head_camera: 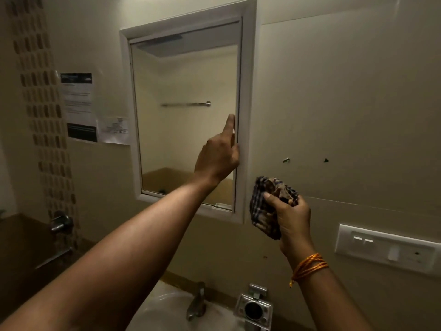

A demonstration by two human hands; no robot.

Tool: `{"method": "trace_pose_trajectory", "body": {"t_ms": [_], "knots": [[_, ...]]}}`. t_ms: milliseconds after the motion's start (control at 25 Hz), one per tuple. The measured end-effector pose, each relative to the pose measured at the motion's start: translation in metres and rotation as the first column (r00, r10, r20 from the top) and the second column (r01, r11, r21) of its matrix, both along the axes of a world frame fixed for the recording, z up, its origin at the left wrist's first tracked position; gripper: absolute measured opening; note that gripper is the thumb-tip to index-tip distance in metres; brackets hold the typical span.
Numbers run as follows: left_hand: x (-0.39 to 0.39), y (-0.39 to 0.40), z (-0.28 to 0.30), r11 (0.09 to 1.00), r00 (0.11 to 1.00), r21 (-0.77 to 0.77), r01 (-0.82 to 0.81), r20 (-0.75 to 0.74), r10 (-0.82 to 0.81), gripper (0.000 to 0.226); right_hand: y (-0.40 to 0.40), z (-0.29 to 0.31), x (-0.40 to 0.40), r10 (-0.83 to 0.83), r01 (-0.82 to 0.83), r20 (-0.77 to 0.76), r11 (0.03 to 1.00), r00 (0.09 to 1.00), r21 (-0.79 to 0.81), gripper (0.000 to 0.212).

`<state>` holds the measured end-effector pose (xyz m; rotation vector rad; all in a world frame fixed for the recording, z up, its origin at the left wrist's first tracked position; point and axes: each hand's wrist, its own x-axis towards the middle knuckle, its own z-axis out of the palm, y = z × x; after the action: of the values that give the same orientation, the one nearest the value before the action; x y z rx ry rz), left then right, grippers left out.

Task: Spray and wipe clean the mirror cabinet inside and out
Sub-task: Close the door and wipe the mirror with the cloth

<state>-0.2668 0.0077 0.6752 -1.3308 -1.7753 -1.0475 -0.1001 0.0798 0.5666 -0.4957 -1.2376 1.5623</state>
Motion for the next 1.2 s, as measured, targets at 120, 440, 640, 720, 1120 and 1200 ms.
{"method": "trace_pose_trajectory", "body": {"t_ms": [120, 440, 640, 720, 1120, 1200], "knots": [[-0.008, 0.006, -0.005, 0.999, 0.999, 0.011, 0.043, -0.006, -0.043, 0.071, 0.004, -0.003, 0.002, 0.021, -0.036, 0.124, 0.992, 0.992, 0.120, 0.024], [0.013, -0.014, -0.064, 0.942, 0.942, 0.037, 0.335, 0.001, -0.335, 0.053, 0.014, -0.009, -0.001, 0.221, -0.259, 0.159, 0.923, 0.962, 0.283, 0.027], [0.009, -0.013, -0.094, 0.922, 0.941, -0.185, 0.340, 0.061, -0.334, 0.067, 0.036, -0.009, -0.018, 0.139, -0.198, 0.212, 0.937, 0.967, 0.287, 0.028], [0.008, -0.008, -0.094, 0.952, 0.960, -0.128, 0.278, 0.051, -0.274, 0.063, 0.044, -0.017, -0.032, -0.093, -0.017, 0.266, 0.923, 0.960, 0.385, 0.026], [0.020, 0.000, -0.099, 1.000, 0.885, -0.024, -0.017, -0.466, 0.004, 0.026, -0.005, -0.066, -0.056, -0.409, 0.219, 0.163, 0.736, 0.898, 0.641, 0.029], [0.016, -0.002, -0.102, 0.986, 0.772, -0.161, -0.037, -0.631, -0.074, 0.032, -0.006, -0.075, -0.057, -0.379, 0.190, 0.154, 0.726, 0.912, 0.661, 0.048]]}}
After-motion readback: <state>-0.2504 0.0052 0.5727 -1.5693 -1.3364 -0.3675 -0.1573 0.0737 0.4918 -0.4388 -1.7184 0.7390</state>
